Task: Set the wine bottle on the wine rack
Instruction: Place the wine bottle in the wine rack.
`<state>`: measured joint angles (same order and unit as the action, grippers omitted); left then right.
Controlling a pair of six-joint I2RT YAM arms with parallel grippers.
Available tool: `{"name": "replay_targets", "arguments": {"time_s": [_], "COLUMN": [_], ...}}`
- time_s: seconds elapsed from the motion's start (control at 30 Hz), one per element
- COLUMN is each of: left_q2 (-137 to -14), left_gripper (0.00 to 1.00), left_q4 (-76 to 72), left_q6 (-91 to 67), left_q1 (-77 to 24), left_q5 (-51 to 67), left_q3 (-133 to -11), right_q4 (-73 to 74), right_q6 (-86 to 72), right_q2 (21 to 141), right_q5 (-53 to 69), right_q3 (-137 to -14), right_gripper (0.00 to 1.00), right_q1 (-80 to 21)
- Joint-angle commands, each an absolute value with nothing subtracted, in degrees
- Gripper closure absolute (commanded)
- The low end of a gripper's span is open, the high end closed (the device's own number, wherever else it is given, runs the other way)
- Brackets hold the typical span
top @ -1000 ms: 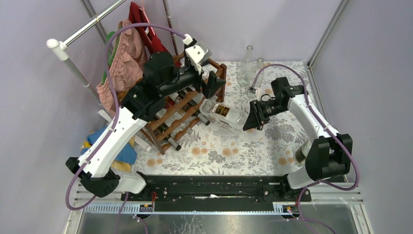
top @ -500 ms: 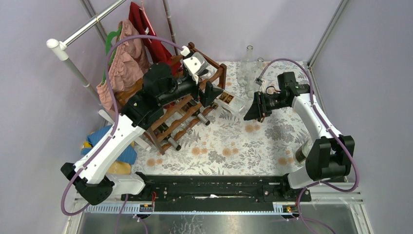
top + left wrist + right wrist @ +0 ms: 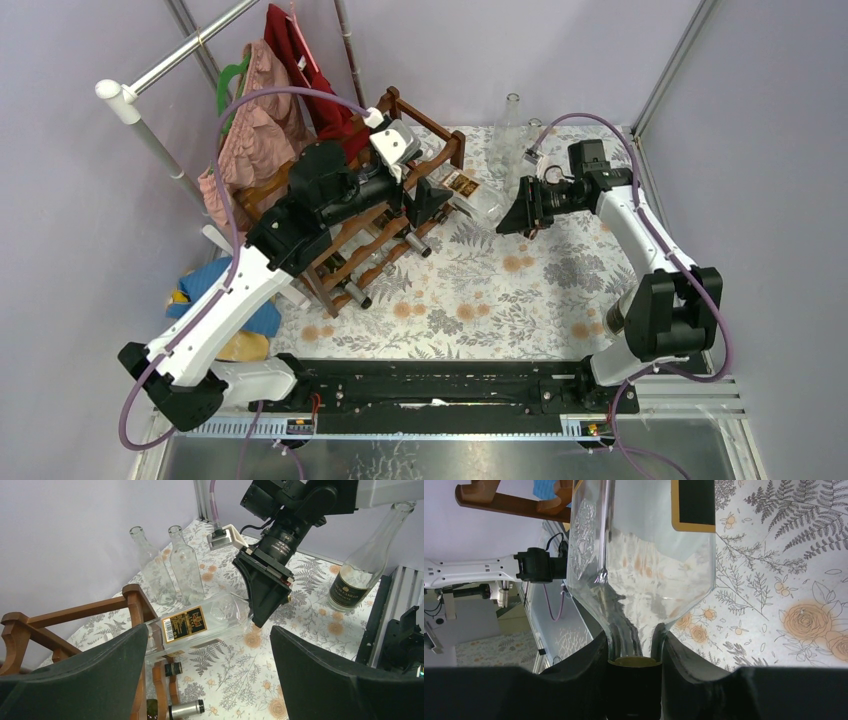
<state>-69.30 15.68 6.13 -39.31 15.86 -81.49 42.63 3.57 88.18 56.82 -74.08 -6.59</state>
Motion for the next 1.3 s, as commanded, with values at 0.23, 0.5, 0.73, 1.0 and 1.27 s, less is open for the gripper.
{"name": "replay_targets", "arguments": {"time_s": [0.23,0.5,0.73,1.0,1.27], "left_q2": [-65.7,-64.0,-63.2,-62.8,-62.8], "left_gripper": [0.01,0.01,0.01,0.01,0.01], "left_q4": [9.3,7.4,5.8,3.6,2.7], "left_q6": [7.5,8.6,8.5,7.1,6.1], "left_q1": [-39.0,-38.6,-37.7,-35.5,-34.4], "left_q5": [14.2,13.4,13.4,14.8,15.3], "left_q3": [-78.0,-74.9,-72.9,-71.4,-70.8], "right_q4": [25.6,18.4,14.7,7.0,3.0], "right_q6": [0.8,-2.5,-3.6,-6.5,-8.0], "right_q2": [90.9,96.3,100.1,101.7,103.2], "right_q5": [65.3,65.6,65.0,64.6,64.3], "right_q3": [-77.4,-79.5,-83.1,-83.0,-82.7], "right_gripper": [1.00,1.00,1.00,1.00,1.00], "right_q1": [-9.2,-12.0,-14.0,-14.8,-15.5]}}
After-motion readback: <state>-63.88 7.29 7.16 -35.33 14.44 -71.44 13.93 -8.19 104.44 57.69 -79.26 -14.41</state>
